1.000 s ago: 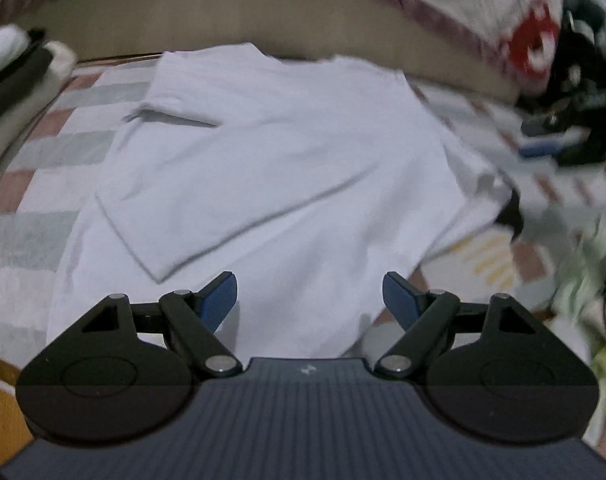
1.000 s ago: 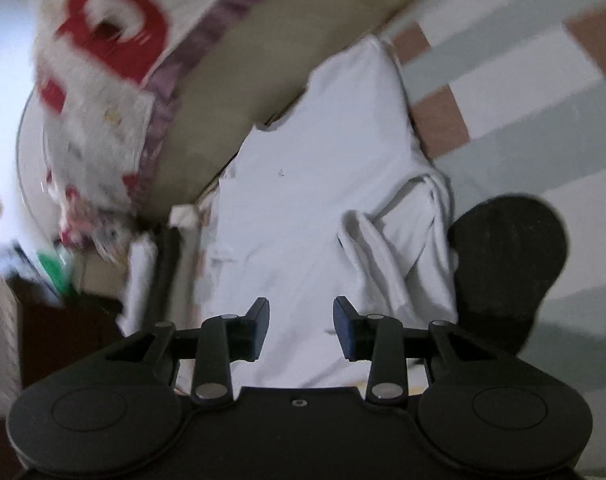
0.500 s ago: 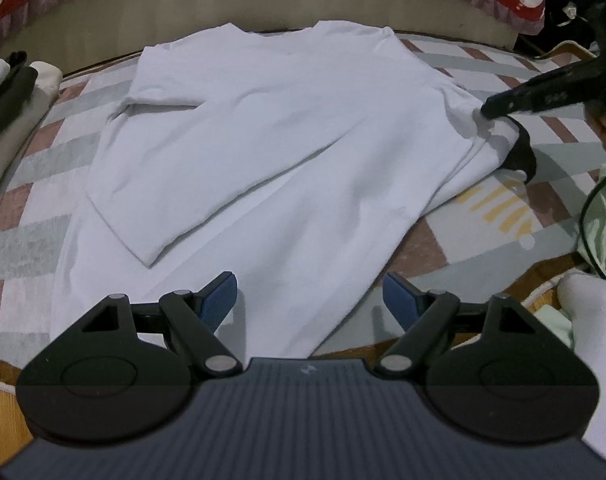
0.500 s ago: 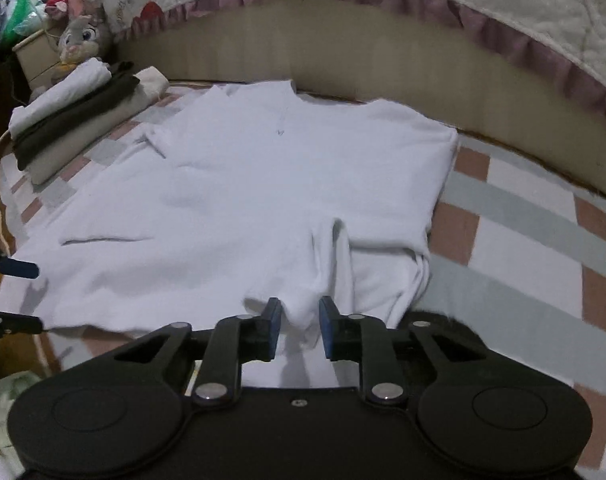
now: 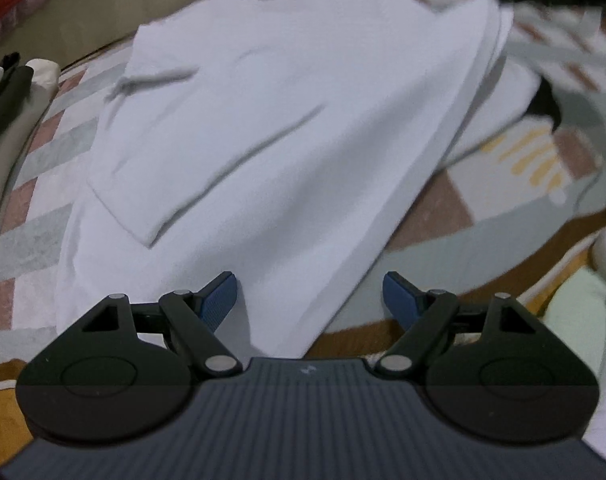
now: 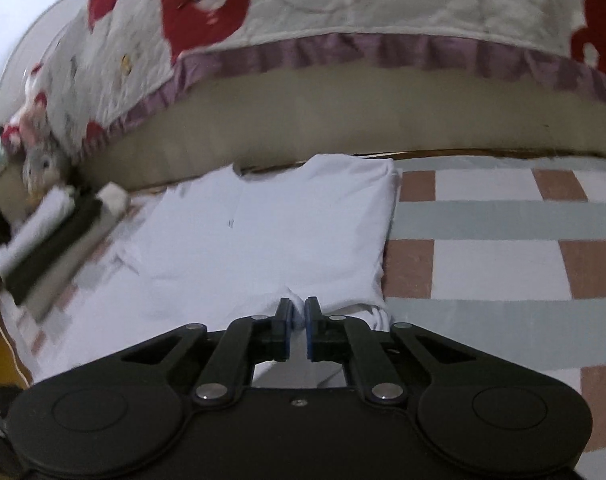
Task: Fold clothes
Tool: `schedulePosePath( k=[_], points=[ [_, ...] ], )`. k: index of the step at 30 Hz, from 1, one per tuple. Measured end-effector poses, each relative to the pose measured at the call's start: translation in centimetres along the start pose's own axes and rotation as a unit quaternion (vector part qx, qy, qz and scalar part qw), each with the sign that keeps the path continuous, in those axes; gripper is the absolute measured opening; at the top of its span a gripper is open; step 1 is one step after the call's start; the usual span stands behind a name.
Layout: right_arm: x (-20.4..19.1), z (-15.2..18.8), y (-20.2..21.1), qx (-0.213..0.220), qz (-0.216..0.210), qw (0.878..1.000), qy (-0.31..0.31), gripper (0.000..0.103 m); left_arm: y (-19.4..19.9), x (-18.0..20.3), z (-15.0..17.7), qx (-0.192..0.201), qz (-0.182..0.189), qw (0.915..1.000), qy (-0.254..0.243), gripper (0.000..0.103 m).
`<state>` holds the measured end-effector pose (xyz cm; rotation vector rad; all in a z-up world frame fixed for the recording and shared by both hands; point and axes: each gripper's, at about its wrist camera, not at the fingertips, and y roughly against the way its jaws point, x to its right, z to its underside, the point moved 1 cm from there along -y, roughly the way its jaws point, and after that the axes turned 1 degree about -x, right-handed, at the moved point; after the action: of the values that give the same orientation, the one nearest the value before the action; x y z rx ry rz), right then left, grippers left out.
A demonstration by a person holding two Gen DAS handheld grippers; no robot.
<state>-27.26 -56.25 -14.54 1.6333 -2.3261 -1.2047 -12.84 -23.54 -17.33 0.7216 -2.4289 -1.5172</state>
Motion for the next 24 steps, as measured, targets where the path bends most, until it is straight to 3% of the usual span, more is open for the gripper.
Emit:
schedulePosePath(
  k=[1,4,6,8,10,12,16,18,19,20,21,22,24],
  points=[
    [0.2,0.0,0.1,0.003,0.001,1.000,-0.004,0.006,-0.2,0.0,-0.1,-0.008,-0.007,0.9999,0.000,0.089],
    [0.8,-0.1,0.4,0.014,0.003,1.000,-0.025,0.006,-0.1,-1.4,-0.1,-0.011,-0.032,0.9988,0.035,0.088],
    [1.4,-0.3,0.7,0.023,0.001,0.999,-0.044,0.006,0.1,-2.6,0.1,-0.009,-0.044,0.9968,0.067,0.076],
    [2.0,-0.4,1.1,0.030,-0.004,0.997,-0.065,0.006,0.7,-3.6,0.2,-0.002,-0.036,0.9950,0.093,0.041],
    [2.3,-0.5,1.3,0.035,-0.009,0.996,-0.077,0.005,1.1,-4.4,0.3,0.000,-0.032,0.9932,0.112,0.016],
    [2.2,-0.6,1.6,0.041,-0.009,0.996,-0.076,0.006,1.1,-5.1,0.4,-0.005,-0.036,0.9914,0.126,0.011],
    [1.7,-1.2,2.5,0.067,-0.009,0.995,-0.067,0.006,1.5,-6.3,0.4,0.014,-0.034,0.9862,0.162,0.011],
    [1.2,-1.5,3.4,0.091,0.020,0.994,-0.055,0.005,2.4,-5.6,0.2,0.040,-0.020,0.9884,0.145,0.019],
    [0.7,-1.7,4.0,0.103,0.037,0.993,-0.043,0.006,2.8,-5.1,0.1,0.054,-0.011,0.9895,0.134,0.035],
    [0.2,-1.9,4.6,0.113,0.052,0.992,-0.029,0.006,3.3,-4.7,0.0,0.067,-0.002,0.9902,0.122,0.061],
    [-0.1,-2.0,5.1,0.122,0.055,0.991,-0.023,0.005,3.5,-4.0,-0.1,0.073,0.007,0.9918,0.105,0.071],
    [-0.2,-2.1,5.5,0.131,0.054,0.990,-0.019,0.005,3.5,-3.0,-0.1,0.070,0.014,0.9940,0.083,0.077],
    [-0.3,-2.4,6.2,0.142,0.053,0.988,-0.014,0.005,3.2,-1.0,0.1,0.055,0.025,0.9974,0.039,0.077]
  ],
)
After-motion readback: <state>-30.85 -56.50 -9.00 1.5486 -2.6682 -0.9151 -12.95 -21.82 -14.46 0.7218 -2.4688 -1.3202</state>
